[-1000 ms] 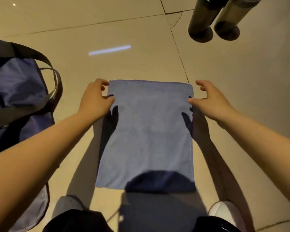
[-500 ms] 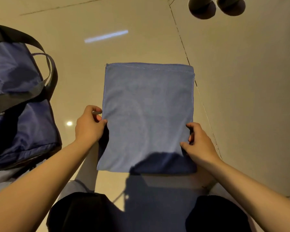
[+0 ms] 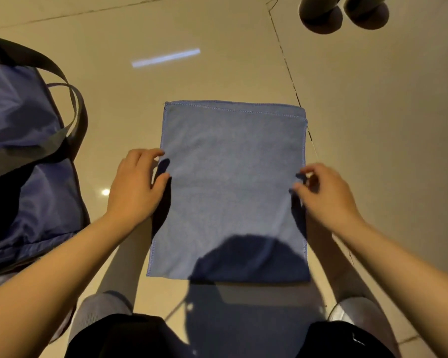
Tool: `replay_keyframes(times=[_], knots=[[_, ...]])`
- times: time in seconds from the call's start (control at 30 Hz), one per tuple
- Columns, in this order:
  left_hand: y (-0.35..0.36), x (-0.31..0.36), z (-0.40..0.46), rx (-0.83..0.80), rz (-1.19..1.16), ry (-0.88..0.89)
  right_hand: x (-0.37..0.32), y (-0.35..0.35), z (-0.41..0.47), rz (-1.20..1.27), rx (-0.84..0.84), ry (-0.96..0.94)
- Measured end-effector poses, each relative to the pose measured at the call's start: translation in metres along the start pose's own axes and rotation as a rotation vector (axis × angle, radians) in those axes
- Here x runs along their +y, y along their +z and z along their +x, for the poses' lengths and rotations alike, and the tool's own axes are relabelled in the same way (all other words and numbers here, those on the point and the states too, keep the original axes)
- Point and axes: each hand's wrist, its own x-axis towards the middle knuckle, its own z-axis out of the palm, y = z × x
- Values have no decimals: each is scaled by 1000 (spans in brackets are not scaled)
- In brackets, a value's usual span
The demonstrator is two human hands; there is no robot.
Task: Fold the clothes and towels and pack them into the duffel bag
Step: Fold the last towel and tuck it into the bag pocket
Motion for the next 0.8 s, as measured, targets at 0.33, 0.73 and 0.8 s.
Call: replay_keyframes(times=[0.33, 0.73, 0.8], knots=[[-4, 9, 162, -202, 34, -200, -32, -23, 151, 65, -39, 157], [-34, 18, 133, -106, -665, -161, -39, -57, 101, 665, -8, 15], [-48, 19, 105, -134, -719, -52, -31, -65, 68, 817, -87, -44]])
